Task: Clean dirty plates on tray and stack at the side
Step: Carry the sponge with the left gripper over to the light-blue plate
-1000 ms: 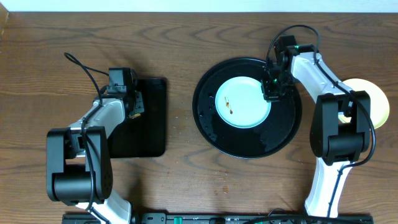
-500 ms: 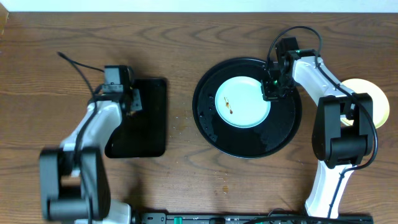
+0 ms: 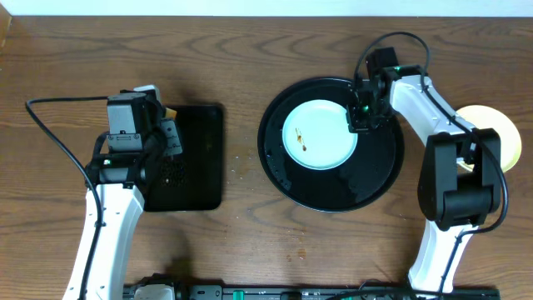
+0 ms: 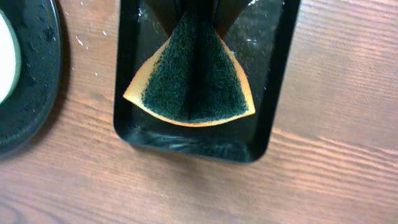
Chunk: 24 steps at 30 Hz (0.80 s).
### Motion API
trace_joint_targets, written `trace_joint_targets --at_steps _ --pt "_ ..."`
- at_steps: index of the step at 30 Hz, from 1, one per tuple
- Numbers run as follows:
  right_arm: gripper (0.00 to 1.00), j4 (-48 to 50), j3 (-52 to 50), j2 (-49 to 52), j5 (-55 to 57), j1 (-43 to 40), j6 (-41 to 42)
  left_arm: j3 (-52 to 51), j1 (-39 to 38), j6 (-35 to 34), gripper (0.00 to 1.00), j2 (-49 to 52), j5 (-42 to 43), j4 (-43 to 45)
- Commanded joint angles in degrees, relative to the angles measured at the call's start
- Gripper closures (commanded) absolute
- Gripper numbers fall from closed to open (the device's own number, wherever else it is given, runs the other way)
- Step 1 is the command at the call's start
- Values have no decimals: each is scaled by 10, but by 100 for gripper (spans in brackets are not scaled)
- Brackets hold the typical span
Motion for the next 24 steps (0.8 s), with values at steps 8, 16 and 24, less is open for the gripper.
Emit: trace_joint_targets --at_steps 8,16,24 --pt "99 1 -5 -17 38 30 7 10 3 3 93 5 10 -29" --pt "99 0 -5 -17 100 30 50 10 2 3 92 19 10 -28" --pt "99 -1 -9 -17 114 30 80 22 0 -3 92 87 10 -23"
